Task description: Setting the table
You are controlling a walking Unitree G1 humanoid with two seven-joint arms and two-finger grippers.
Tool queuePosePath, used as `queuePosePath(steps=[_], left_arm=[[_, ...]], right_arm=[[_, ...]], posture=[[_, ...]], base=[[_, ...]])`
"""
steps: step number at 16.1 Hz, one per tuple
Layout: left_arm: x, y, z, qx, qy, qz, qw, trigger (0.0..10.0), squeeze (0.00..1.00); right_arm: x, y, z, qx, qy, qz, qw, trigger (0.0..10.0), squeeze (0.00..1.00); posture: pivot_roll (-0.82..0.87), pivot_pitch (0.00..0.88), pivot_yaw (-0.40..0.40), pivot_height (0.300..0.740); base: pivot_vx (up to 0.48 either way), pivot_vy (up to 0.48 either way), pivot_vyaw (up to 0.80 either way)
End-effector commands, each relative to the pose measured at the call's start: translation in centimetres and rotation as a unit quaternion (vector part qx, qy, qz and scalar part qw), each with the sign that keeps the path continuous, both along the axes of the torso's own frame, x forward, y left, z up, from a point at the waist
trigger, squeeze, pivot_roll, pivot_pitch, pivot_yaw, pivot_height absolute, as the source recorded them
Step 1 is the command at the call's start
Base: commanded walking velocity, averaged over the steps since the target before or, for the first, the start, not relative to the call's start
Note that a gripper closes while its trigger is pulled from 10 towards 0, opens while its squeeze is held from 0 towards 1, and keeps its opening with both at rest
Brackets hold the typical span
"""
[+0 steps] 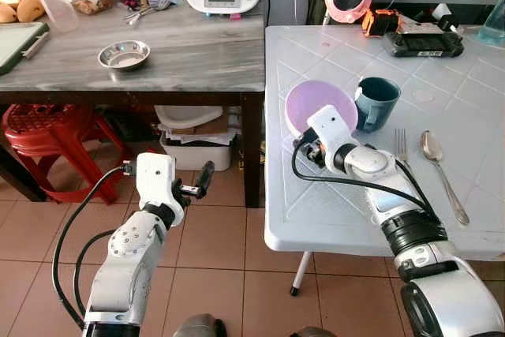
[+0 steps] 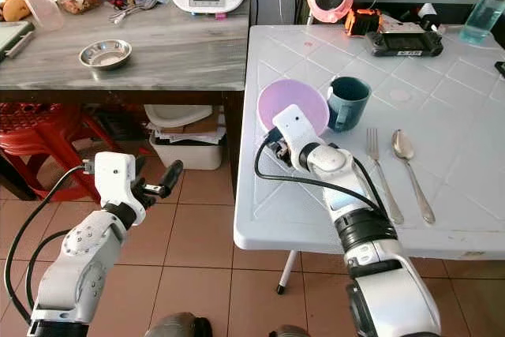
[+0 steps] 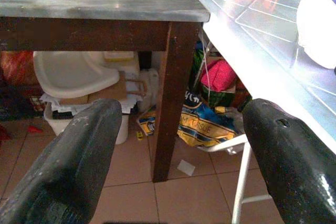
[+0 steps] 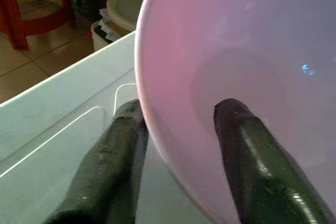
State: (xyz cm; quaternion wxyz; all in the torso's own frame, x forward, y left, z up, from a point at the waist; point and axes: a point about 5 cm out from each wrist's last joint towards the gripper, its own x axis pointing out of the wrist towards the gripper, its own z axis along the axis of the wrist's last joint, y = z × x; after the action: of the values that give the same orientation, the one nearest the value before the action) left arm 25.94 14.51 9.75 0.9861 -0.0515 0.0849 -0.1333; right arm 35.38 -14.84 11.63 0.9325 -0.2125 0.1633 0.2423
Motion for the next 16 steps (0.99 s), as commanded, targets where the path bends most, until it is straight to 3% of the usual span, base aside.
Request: queuePosePath(steps=[1, 16], left_arm=[[0.2, 0.2, 0.1, 0.008, 0.002, 0.0, 1.0, 10.0, 0.0], [0.7, 0.5, 0.0, 0.02, 0.002, 0.021, 1.0, 10.0, 0.0]], right_arm=[[-0.1, 0.0, 0.3, 0.004, -0.001, 0.002, 1.0, 0.0, 0.0], [-0.9, 0.5, -0.8, 0.005, 0.014, 0.024, 1.0, 0.0, 0.0]], posture=[[-0.01, 0.006, 0.055, 0.74], [-0.01, 0.0, 0.053, 0.74]], base=[[0.0, 0.0, 0.0], [0.0, 0.0, 0.0]])
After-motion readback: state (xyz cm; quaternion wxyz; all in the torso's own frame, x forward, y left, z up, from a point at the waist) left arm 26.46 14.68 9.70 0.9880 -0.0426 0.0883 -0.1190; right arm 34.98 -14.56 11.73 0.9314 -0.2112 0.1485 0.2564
